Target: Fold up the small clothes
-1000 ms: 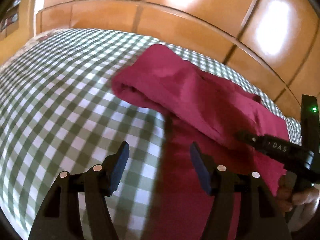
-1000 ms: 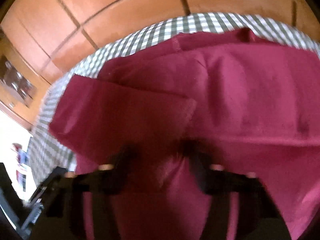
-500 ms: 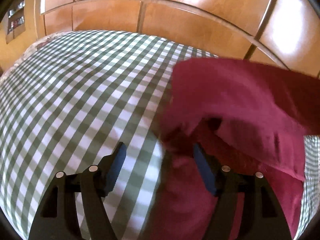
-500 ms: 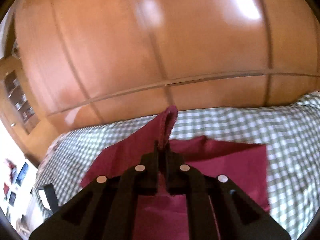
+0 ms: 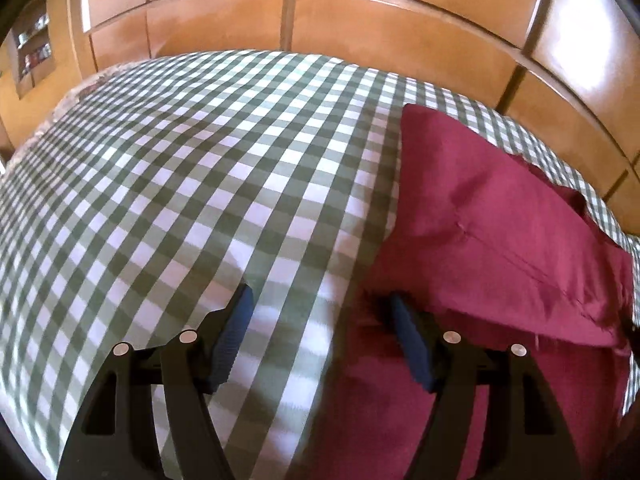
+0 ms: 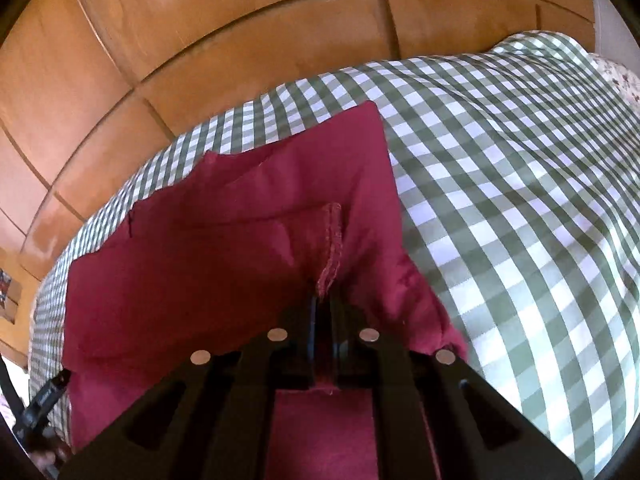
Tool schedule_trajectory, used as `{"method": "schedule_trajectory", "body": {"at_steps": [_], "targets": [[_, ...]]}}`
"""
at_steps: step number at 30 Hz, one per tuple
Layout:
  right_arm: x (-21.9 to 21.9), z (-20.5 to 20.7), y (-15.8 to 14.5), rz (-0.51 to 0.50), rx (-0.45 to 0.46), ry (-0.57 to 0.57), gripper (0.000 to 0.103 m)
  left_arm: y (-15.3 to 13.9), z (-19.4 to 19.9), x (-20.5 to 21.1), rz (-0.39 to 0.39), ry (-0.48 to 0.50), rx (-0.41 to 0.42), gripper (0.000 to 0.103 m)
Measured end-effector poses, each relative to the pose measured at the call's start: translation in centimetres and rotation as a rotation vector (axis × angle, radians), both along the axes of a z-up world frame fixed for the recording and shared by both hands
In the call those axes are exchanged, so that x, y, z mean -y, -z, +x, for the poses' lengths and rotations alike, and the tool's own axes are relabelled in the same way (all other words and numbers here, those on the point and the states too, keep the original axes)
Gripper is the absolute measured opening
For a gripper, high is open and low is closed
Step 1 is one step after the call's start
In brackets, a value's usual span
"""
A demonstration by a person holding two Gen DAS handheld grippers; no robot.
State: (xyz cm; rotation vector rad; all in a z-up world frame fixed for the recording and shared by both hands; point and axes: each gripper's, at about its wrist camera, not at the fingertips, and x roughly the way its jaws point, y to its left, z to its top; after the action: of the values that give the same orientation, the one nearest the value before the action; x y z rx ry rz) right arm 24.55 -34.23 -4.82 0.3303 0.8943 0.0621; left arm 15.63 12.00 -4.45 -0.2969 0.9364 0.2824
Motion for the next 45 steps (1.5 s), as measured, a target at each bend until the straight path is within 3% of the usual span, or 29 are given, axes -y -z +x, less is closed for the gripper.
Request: {"method": "schedule_trajectory", "body": {"at_steps": [2, 4, 7, 10, 13, 17, 19, 23, 26, 30, 32, 35, 41, 45], "targets": [[0.0, -0.5, -0.9, -0.029, 0.003, -0.002, 0.017, -1.5, -1.1, 0.3, 0.005, 0.014, 0.057, 0.068], [0.1, -1.5, -2.6, -0.064, 0.043, 0.018, 0.046, -3.6, -2.0, 1.0, 0.024, 0.047, 0.146, 0.068], [-0.7, -2.4, -5.0, -0.07, 0.123, -0.002, 0.051, -5.6, -1.6, 2.4, 0.032, 0.116, 0.225, 0.069], [-3.1, -2.5, -5.7, -0.094, 0.152, -0.078, 0.059, -6.2, 0.7, 4.8, 0.018, 0.204, 0.233, 0.07], [-5.1, -1.7, -4.6, -0.125, 0.13, -0.137, 0.062, -5.9, 3.1, 7.1, 0.018, 0.284, 0.228, 0.07], [-5.6, 0.8, -2.3, -0.124, 0.067, -0.136, 0.062, -4.8, 7.2, 8.7, 0.026, 0.324, 0.195, 0.07], [-5.5, 1.9, -0.9, -0.133, 0.046, -0.13, 0.065, -4.2, 8.8, 8.6, 0.027, 0.311, 0.179, 0.07], [-6.1, 2.1, 1.0, -0.144, 0.089, -0.154, 0.082, -0.1, 11.7, 6.4, -0.015, 0.246, 0.07, 0.071], [-7.1, 2.0, 1.8, -0.201, 0.102, -0.178, 0.09, 1.1, 11.2, 5.6, -0.029, 0.241, 0.113, 0.074], [-7.0, 2.2, 2.0, -0.185, 0.108, -0.184, 0.092, 0.8, 10.6, 5.9, 0.0, 0.224, 0.104, 0.074], [-7.0, 2.1, 2.0, -0.185, 0.108, -0.184, 0.092, -0.1, 9.0, 6.1, 0.031, 0.188, 0.096, 0.074], [-7.0, 2.0, 1.9, -0.183, 0.11, -0.187, 0.094, -1.1, 5.1, 6.2, -0.005, 0.186, 0.144, 0.081], [-7.4, 2.1, 1.9, -0.191, 0.105, -0.204, 0.099, 1.4, 3.9, 7.0, 0.019, 0.225, 0.082, 0.084], [-7.7, 1.9, 1.3, -0.223, 0.078, -0.194, 0.099, 0.5, 3.8, 8.5, 0.13, 0.228, 0.055, 0.084]]}}
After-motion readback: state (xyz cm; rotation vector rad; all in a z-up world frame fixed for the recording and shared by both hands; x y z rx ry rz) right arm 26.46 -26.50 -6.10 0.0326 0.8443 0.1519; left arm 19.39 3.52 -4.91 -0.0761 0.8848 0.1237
